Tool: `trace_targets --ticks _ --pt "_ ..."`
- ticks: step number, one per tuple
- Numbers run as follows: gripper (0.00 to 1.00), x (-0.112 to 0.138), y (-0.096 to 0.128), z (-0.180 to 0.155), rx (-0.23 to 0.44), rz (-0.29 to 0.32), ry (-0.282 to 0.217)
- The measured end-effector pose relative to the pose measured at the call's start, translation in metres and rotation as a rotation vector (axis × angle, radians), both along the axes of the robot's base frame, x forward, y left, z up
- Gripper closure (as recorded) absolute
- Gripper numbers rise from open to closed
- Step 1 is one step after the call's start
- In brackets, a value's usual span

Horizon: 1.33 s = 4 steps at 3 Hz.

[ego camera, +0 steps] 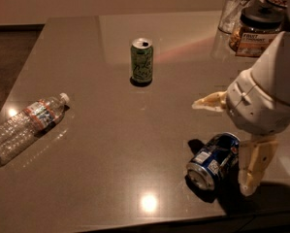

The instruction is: Pick pepsi can

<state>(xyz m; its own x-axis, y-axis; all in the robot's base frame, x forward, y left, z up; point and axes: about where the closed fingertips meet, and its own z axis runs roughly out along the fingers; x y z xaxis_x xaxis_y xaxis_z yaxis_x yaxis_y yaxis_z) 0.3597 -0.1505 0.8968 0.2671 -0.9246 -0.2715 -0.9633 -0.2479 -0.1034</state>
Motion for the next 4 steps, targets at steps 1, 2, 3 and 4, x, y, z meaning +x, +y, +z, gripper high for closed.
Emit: trace_targets --ticks 1,2,3,4 --pt "0.0 -0.002 0.002 -0.013 -0.027 0.044 0.024" --pt "0.0 -0.003 0.003 -0.022 -0.051 0.069 0.041" --pt "0.18 -0.003 0.002 -0.03 -0.078 0.08 0.054" --pt "0.49 -0.001 0.001 -0.033 -0.115 0.081 0.063"
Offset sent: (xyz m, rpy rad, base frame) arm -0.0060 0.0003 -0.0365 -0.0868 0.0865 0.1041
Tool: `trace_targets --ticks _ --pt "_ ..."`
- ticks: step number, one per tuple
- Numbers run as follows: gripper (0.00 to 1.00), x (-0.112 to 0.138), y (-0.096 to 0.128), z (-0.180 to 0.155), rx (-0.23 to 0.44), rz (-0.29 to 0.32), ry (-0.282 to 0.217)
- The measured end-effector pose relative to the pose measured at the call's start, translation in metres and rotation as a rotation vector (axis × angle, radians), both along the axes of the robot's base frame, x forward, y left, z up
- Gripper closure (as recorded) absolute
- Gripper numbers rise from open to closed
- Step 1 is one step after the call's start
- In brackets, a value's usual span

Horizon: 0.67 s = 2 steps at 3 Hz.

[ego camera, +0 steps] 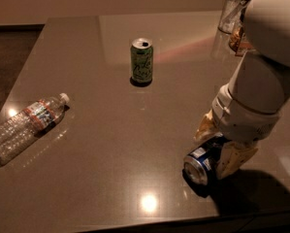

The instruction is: Pick pepsi can

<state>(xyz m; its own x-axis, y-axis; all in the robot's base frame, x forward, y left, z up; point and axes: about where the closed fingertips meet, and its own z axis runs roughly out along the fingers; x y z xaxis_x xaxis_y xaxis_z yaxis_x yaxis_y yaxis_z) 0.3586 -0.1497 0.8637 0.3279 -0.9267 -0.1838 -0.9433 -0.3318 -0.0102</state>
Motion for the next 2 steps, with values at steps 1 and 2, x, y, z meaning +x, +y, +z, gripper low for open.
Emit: trace_targets --ticks 1,2 --pt "0.71 0.004 0.0 0.003 -0.016 -0.007 0.001" --pt "0.95 0.019 0.004 0.023 -0.007 -0.033 -0.008"
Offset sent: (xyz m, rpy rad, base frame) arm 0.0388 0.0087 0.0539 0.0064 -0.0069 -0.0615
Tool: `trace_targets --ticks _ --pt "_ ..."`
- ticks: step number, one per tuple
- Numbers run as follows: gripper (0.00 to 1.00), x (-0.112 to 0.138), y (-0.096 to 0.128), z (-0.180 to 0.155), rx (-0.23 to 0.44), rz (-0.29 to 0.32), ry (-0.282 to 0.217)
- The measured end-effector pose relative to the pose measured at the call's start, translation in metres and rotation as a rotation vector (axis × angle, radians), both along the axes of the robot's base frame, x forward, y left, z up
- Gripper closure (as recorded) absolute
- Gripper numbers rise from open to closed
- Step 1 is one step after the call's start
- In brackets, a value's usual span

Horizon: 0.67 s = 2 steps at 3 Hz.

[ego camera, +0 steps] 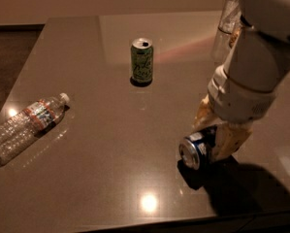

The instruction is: Pick pepsi can

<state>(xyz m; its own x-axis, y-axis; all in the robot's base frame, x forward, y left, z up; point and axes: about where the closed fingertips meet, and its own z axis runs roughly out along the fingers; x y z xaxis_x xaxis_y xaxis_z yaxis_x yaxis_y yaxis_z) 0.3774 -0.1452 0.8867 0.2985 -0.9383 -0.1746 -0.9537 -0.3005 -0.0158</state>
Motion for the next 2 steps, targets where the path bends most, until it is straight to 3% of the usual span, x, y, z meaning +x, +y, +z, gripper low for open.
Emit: trace_targets --ticks 2 --pt "1.0 0.053 0.023 0.069 0.07 -0.029 -0.079"
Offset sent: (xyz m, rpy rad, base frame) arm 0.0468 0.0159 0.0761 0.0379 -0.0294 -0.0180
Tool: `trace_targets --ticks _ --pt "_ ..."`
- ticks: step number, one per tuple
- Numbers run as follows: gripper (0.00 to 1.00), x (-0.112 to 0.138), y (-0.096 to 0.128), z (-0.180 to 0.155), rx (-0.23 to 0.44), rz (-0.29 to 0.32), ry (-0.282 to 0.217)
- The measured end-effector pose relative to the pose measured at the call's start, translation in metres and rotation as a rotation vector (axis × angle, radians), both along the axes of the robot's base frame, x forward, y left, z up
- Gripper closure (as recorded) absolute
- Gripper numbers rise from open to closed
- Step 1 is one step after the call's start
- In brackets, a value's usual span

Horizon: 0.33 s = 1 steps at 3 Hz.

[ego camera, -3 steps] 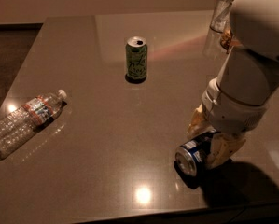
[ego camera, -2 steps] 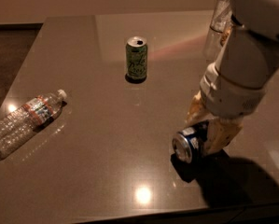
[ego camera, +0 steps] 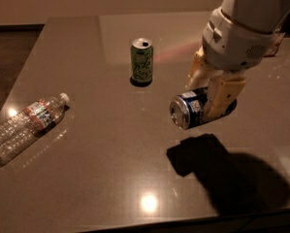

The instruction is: Pick pepsi can

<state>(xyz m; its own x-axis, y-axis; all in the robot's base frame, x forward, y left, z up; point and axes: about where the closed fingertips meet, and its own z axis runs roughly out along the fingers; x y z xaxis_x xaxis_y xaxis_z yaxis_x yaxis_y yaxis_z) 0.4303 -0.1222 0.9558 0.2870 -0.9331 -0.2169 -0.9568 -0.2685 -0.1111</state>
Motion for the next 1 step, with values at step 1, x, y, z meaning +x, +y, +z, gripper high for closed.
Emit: trace_targets --ticks 1 --pt "1.0 0.0062 0.0038 0.0016 0.012 -0.004 -0.028"
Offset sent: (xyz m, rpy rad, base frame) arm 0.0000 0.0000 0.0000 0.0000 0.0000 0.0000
